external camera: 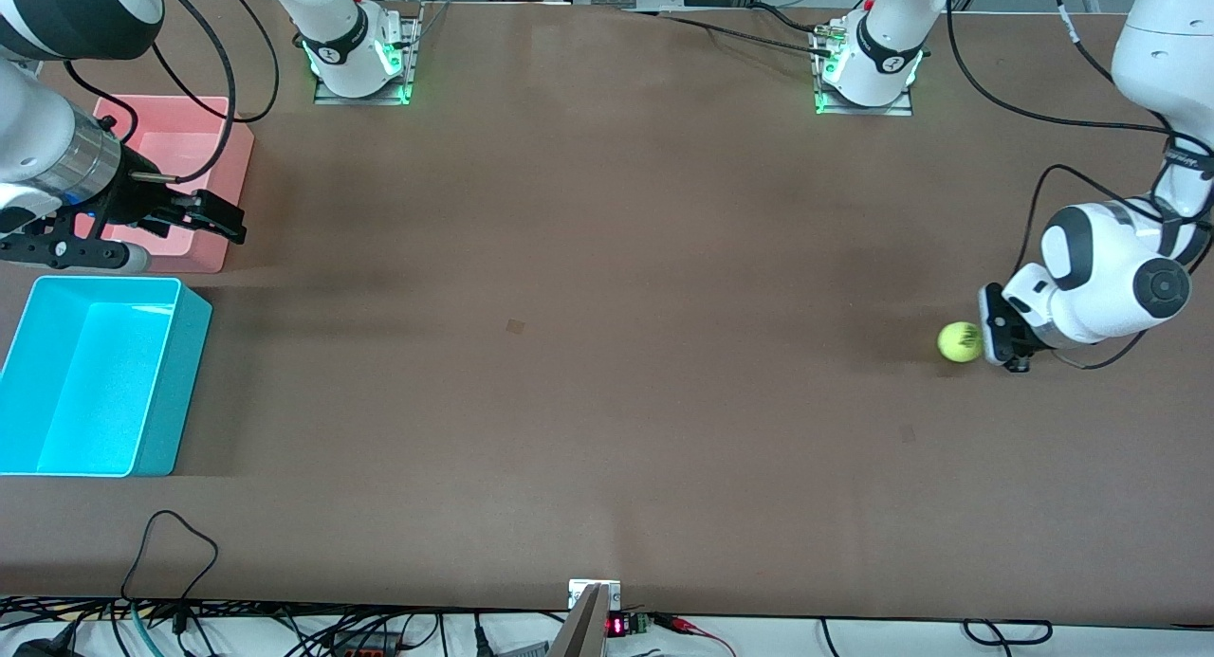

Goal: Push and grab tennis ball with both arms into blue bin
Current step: 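Push the tennis ball with the left gripper toward the table's middle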

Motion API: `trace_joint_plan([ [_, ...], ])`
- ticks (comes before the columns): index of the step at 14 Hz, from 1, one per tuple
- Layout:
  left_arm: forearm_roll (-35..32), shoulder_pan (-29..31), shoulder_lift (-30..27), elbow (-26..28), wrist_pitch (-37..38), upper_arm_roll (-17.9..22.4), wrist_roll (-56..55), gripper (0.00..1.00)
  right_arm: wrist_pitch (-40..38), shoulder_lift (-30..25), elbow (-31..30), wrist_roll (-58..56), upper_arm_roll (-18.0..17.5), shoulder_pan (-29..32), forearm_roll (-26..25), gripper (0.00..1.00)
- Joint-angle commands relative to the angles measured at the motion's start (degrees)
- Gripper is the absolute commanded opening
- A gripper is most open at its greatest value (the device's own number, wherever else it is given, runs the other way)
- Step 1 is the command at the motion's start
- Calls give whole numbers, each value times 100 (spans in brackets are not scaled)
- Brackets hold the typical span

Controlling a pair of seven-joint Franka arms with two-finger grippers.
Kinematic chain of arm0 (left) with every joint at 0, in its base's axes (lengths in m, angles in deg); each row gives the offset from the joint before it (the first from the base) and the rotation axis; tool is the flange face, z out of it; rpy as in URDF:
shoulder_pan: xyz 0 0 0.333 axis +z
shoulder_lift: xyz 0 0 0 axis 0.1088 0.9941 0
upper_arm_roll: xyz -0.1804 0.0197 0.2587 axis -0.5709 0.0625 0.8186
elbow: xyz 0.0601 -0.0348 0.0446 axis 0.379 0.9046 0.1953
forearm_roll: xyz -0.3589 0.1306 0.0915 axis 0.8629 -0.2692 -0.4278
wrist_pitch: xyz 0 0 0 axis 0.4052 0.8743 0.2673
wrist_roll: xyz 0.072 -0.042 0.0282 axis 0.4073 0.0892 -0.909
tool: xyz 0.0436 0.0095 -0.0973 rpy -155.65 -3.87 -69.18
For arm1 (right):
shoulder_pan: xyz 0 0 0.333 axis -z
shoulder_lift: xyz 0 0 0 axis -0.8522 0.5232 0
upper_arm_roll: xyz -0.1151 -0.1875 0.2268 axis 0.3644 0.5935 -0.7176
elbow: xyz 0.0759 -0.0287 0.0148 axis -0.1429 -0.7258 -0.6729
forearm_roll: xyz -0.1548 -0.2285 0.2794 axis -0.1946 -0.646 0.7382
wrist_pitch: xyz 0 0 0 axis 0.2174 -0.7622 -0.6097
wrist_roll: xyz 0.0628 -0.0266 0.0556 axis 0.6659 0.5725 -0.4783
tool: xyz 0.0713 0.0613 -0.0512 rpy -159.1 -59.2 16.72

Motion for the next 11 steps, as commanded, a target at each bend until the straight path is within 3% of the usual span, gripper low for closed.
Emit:
trace_joint_plan([
  [1,590,102,-17,-8,396,-545,-118,0,-42,-76,-43,-90,-24,58,100,100],
  [7,698,128,-122,-70,775,-625,-303,0,-33,-76,-43,-90,-24,58,100,100],
  [11,698,243,-508,-236,1328,-599,-470,0,-33,-67,-43,-90,-24,58,100,100],
])
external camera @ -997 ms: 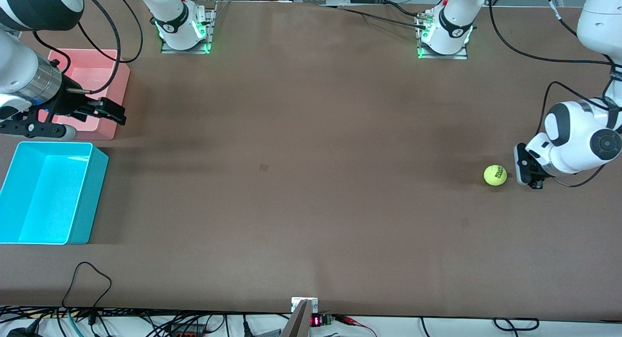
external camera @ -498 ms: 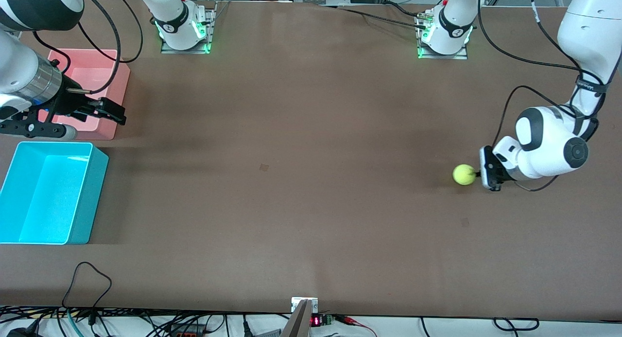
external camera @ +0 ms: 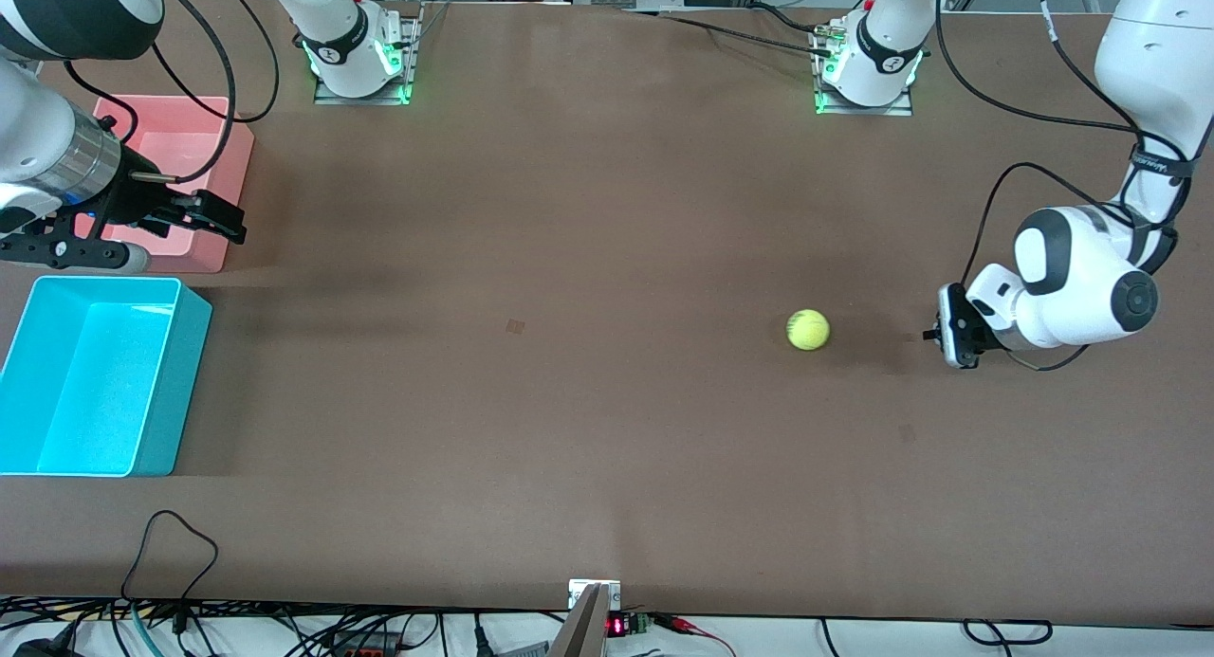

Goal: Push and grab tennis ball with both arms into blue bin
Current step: 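Push the tennis ball with the left gripper toward the table's middle, then draw the left gripper back away from the tennis ball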

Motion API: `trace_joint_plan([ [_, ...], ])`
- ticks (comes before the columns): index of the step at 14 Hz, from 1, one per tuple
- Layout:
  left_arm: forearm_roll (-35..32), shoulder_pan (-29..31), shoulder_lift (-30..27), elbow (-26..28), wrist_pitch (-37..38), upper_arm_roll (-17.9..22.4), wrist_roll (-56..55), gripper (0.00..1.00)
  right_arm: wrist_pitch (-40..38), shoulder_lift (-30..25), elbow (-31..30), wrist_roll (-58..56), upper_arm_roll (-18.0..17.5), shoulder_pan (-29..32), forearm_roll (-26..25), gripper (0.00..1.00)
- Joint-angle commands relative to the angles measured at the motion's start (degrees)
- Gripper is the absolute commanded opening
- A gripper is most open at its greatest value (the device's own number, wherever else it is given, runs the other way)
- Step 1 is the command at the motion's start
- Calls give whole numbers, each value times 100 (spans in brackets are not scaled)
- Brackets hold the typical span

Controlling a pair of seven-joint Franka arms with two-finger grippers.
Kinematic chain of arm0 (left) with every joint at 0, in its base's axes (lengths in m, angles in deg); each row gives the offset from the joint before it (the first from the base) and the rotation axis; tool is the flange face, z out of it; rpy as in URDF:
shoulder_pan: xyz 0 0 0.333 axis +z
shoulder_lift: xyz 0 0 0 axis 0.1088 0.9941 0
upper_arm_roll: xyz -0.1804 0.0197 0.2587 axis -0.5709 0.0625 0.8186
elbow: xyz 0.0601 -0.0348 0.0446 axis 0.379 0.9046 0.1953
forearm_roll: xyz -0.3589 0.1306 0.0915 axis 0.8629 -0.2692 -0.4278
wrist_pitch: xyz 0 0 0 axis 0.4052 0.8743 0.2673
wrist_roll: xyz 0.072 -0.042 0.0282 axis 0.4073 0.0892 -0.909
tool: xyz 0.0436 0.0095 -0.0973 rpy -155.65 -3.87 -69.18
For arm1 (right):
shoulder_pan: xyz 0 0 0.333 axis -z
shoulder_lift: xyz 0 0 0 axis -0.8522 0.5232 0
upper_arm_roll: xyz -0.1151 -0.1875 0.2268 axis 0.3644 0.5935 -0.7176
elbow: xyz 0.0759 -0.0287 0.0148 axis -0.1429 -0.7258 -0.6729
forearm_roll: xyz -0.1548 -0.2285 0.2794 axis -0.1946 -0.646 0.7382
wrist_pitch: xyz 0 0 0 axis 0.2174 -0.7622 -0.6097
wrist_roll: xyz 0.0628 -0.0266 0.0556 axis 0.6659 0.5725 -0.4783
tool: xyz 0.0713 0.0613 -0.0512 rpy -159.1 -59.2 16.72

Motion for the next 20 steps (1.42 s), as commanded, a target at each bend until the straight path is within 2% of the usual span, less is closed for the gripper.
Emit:
trace_joint_plan([
  [1,115,50,-461,-170,673,4,-125,0,-33,-76,-42,-90,-24,58,100,100],
  [10,-121,-20,-901,-1225,2686,-66,-1319,0,-33,-59,-34,-11,-33,14,100,100],
  [18,-333,-678,-1271,-1823,3961,-75,-3366,2,-16,-50,-34,7,-59,-3,100,100],
  [20,-333,-801,-1306,-1998,4198,-75,-4050,6,-16,-50,-34,7,-77,-3,100,100],
])
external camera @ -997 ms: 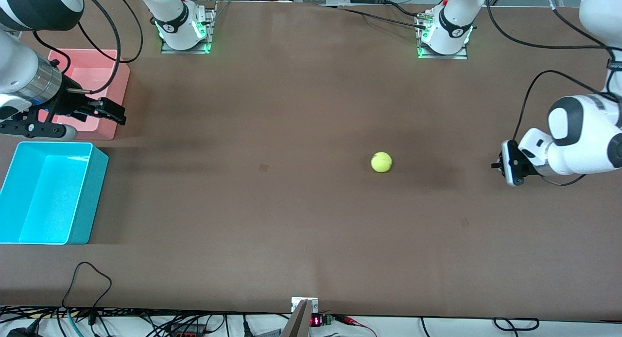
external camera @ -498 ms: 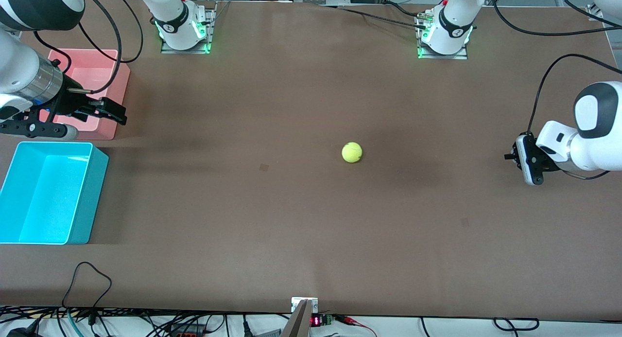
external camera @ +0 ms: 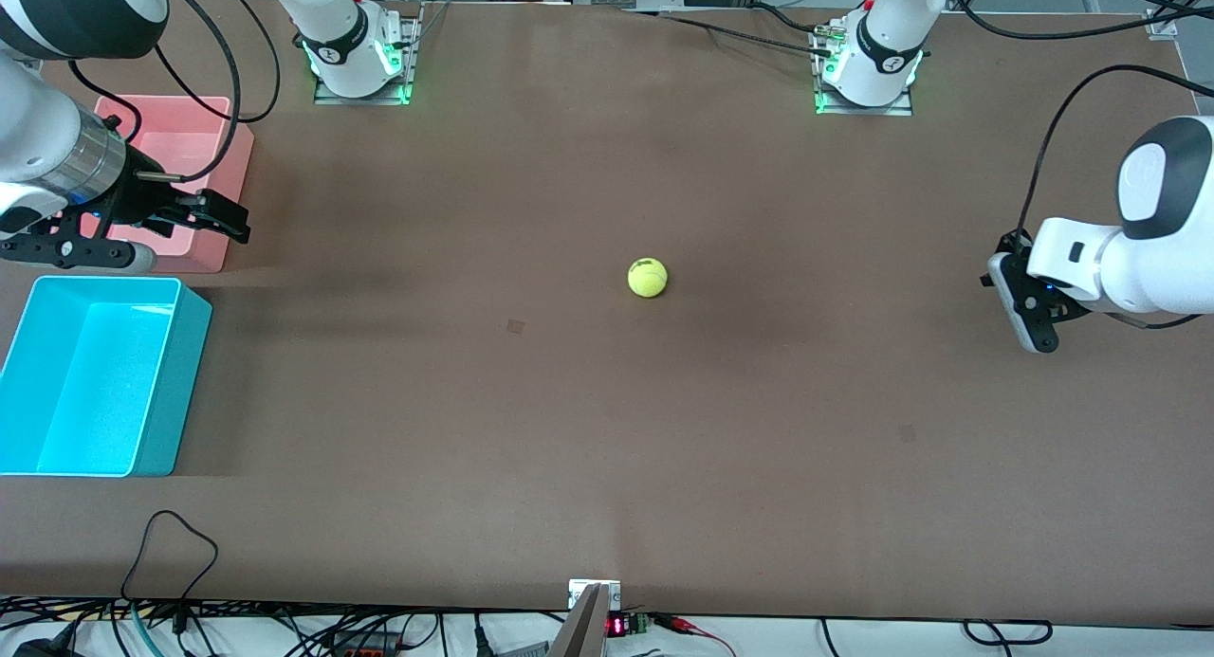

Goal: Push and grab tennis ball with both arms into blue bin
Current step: 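Draw the left gripper back away from the tennis ball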

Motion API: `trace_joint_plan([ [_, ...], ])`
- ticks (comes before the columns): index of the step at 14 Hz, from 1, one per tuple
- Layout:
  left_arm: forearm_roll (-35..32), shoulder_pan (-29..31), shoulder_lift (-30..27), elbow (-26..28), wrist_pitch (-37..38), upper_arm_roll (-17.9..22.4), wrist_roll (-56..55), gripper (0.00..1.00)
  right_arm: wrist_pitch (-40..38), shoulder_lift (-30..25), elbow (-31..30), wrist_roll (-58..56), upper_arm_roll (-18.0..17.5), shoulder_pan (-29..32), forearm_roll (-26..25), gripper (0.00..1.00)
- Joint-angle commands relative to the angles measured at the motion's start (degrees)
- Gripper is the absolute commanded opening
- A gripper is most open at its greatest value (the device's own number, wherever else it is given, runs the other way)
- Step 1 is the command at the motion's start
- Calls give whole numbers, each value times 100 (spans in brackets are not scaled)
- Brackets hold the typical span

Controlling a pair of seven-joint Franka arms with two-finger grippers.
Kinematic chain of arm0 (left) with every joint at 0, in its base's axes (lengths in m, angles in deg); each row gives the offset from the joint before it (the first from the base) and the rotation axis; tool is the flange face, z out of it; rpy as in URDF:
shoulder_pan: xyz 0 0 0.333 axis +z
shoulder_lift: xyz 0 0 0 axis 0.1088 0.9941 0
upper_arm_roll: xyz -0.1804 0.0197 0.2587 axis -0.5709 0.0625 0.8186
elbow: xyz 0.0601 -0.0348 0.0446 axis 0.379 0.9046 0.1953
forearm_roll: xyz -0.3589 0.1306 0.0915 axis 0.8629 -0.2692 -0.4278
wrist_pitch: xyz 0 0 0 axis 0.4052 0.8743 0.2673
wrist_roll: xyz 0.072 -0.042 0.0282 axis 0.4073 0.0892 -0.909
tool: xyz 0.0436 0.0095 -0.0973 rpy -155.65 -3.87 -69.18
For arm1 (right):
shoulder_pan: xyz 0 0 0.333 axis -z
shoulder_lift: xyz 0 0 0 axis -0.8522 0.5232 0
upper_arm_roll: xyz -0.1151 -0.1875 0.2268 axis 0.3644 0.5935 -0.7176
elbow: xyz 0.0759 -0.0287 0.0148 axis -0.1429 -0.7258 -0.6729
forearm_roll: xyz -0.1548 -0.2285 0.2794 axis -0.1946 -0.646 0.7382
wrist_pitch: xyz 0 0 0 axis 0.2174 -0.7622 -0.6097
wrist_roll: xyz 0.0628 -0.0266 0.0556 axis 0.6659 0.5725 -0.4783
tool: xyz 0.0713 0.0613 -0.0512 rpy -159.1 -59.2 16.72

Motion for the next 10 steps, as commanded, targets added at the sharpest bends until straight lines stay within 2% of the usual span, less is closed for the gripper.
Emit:
trace_joint_plan([
  [1,-111,-189,-51,-314,483,11,-929,10,-16,-51,-34,6,-36,11,93,100],
  [2,-111,-225,-51,-410,615,11,-1376,21,-16,-51,-34,6,-36,11,93,100],
  [3,-111,-234,-51,-498,738,11,-1607,58,-7,-51,-34,6,-36,11,93,100],
  [4,-111,-234,-51,-569,818,19,-1687,100,2,-42,-34,15,-36,11,93,100],
  [10,-111,-251,-86,-930,1038,54,-2513,100,19,37,-34,15,-45,-6,119,100],
])
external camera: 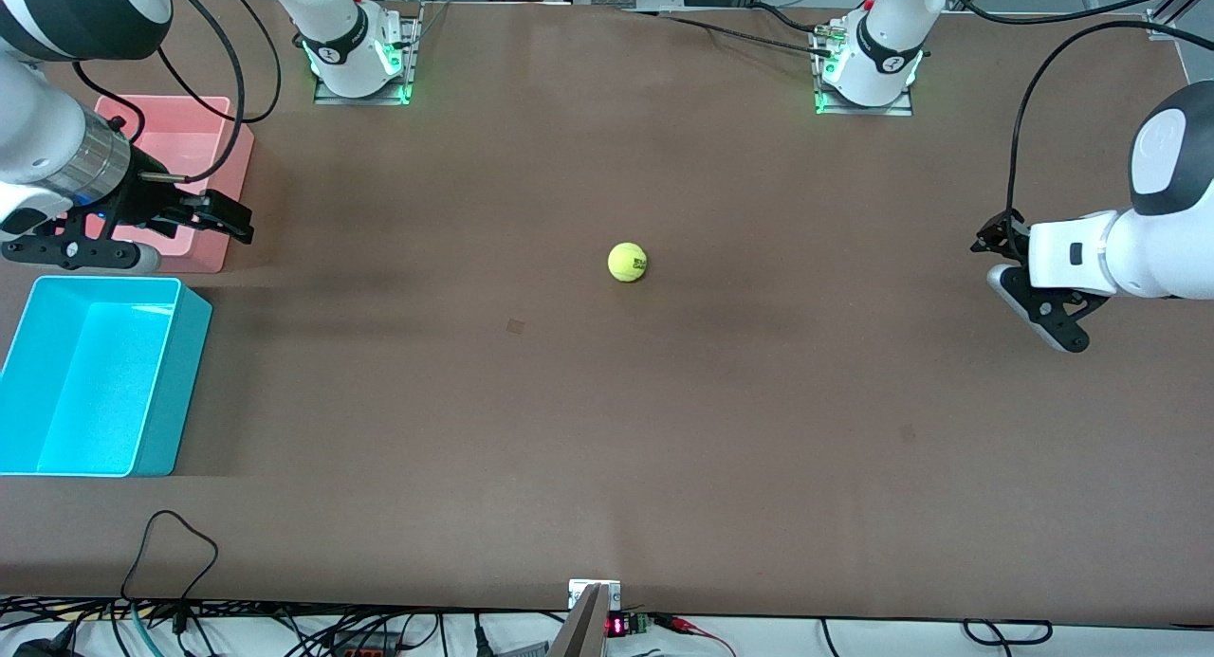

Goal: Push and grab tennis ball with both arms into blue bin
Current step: 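Draw the left gripper back away from the tennis ball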

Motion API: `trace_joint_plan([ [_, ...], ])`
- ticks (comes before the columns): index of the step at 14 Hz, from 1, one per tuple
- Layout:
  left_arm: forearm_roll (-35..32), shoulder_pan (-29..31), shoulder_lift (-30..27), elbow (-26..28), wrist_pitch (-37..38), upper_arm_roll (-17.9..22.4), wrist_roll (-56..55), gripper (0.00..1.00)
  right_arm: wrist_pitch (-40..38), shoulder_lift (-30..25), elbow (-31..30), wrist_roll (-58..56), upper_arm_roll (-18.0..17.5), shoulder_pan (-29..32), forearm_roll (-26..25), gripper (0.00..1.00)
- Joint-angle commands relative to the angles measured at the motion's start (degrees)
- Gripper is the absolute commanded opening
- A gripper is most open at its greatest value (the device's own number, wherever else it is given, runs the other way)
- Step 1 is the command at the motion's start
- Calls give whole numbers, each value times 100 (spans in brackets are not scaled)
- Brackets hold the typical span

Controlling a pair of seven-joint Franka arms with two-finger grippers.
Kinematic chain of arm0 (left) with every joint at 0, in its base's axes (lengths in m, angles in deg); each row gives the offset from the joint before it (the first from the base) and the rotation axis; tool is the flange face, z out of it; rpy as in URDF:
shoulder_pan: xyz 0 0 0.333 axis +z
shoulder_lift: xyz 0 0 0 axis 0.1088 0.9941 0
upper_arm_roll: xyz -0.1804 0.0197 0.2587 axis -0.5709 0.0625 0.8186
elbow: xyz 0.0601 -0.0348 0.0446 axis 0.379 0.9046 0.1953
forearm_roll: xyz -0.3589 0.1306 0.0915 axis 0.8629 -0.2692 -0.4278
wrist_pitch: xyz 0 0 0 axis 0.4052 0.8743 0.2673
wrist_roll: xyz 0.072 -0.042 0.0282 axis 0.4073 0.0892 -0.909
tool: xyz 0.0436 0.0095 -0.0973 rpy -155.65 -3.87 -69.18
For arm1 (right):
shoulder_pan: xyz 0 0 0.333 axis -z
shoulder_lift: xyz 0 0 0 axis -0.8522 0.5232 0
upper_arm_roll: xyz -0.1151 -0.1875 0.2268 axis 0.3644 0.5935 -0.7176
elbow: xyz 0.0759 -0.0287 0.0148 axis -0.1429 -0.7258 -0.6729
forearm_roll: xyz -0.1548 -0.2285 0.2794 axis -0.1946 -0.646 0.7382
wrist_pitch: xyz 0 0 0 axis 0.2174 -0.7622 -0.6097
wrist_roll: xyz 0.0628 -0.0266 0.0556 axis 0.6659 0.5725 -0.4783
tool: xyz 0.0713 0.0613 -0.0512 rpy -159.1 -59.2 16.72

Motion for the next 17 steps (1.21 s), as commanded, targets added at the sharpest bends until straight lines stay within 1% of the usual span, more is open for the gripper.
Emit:
trace_joint_plan([
  [1,-98,-107,-87,-232,221,65,-289,100,6,1,-30,15,-27,-22,92,100],
  [2,-89,-186,-131,-233,229,144,-298,100,15,1,-30,15,-36,-31,92,100],
  [3,-72,-291,-218,-198,195,336,-315,100,32,1,-21,15,-36,-31,92,100],
  [5,-63,-834,-341,-171,168,906,-551,100,50,10,-21,15,-36,-40,101,100],
  [6,-63,-1028,-412,-145,168,1092,-831,100,41,10,-21,15,-36,-66,101,100],
  [8,-63,-1249,-614,-40,-24,1286,-1936,100,32,10,-21,15,-36,-93,92,100],
  [9,-72,-1320,-797,126,-304,1357,-2594,100,32,10,-21,15,-36,-93,92,100],
  [11,-54,-1373,-1114,574,-893,1454,-3318,100,32,10,-21,15,-27,-93,92,100],
  [13,-19,-1452,-1247,812,-1237,1620,-3427,100,6,10,5,6,-27,-66,92,100],
  [15,147,-1671,-1282,918,-1614,2067,-3427,100,-3,10,6,6,-27,-75,92,100],
  [16,348,-1689,-1335,1041,-1799,2148,-3427,100,-12,1,6,-3,-27,-84,92,100],
  [17,394,-1690,-1414,1146,-1844,2148,-3427,100,-20,-8,14,-72,-27,-84,92,100],
])
